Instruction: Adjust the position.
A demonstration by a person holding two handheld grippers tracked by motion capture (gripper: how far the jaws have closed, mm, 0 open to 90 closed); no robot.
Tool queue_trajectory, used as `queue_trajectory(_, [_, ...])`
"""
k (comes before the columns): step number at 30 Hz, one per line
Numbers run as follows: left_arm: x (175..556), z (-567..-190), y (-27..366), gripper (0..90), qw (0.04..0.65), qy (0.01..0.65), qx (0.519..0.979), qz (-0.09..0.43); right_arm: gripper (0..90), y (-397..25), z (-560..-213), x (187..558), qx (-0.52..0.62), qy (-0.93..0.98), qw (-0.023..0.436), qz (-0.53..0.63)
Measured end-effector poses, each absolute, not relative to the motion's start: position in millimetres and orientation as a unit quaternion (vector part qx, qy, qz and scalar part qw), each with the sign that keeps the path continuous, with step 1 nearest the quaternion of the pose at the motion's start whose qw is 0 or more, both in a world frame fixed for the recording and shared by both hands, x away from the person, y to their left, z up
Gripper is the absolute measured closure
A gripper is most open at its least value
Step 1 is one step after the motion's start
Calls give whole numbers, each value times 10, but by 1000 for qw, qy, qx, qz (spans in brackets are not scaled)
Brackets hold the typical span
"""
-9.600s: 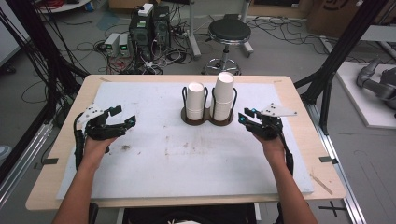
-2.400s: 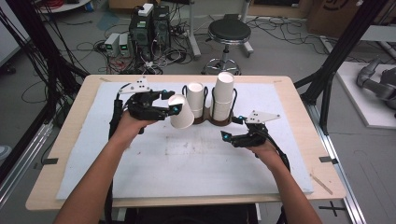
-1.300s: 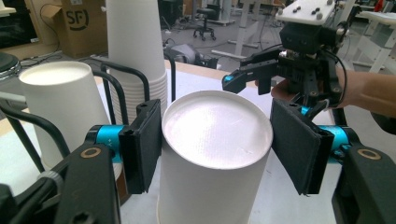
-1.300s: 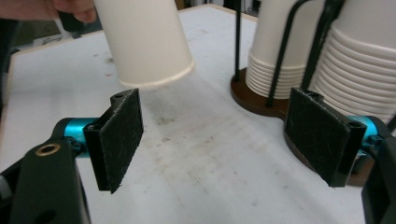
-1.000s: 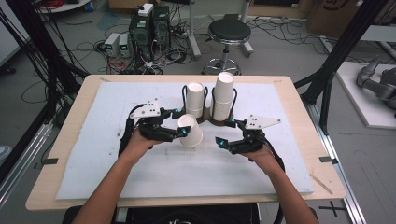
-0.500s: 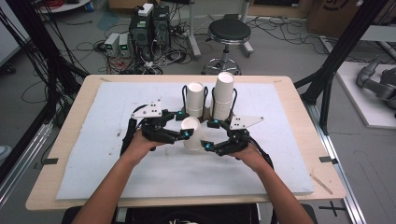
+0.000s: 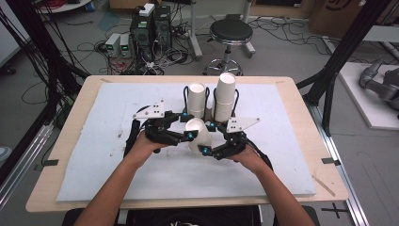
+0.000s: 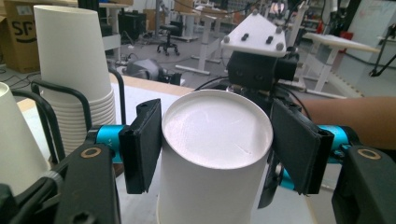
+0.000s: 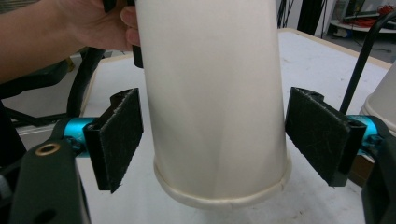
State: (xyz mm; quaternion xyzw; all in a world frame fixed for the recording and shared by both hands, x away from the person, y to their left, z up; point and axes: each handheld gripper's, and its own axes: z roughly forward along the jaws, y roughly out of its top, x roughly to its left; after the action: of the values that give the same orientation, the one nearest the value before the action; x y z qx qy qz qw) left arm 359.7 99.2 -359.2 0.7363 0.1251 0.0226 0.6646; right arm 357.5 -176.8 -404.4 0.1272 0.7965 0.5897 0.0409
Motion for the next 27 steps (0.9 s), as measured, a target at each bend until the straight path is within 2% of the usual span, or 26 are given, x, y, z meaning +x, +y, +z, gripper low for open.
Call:
queue_trajectory(3, [3601, -3595, 981, 361, 664, 122, 737, 18, 202, -1758, -4054, 3580, 122, 799, 48, 587])
queue_trajectory(4, [3602, -3599, 976, 361, 663, 122, 738, 20, 268, -1758, -4053, 3582, 116, 800, 50, 587])
queue_trajectory(10, [3605, -3612, 980, 353, 653, 119, 748, 24, 343, -1794, -4022, 3572, 91, 815, 66, 568])
queue_trajectory(12, [3600, -3610, 976, 221, 648, 134, 749, 22, 355, -1806, -3976, 3569, 80, 827, 86, 550])
queue_trajectory(13, [3599, -3614, 975, 188, 644, 135, 753, 22, 357, -1805, -3952, 3565, 74, 831, 94, 543])
queue_trajectory(14, [3597, -3620, 973, 188, 639, 131, 758, 21, 360, -1801, -3915, 3563, 61, 838, 104, 532])
queue_trajectory(19, [3572, -3665, 882, 202, 619, 108, 778, 12, 364, -1760, -3929, 3561, 41, 850, 100, 515])
queue_trajectory(20, [3571, -3672, 874, 233, 617, 101, 780, 6, 364, -1752, -3935, 3560, 39, 851, 95, 514])
queue_trajectory(21, [3567, -3677, 876, 300, 615, 92, 783, 12, 364, -1749, -3935, 3556, 39, 851, 90, 516])
queue_trajectory(22, [3568, -3676, 888, 351, 613, 89, 785, 15, 357, -1748, -3933, 3553, 38, 850, 82, 520])
queue_trajectory(25, [3583, -3668, 922, 352, 621, 90, 779, 10, 283, -1745, -3933, 3548, 60, 841, 57, 534])
queue_trajectory(27, [3594, -3659, 944, 355, 631, 89, 771, 7, 161, -1744, -3941, 3561, 79, 831, 44, 549])
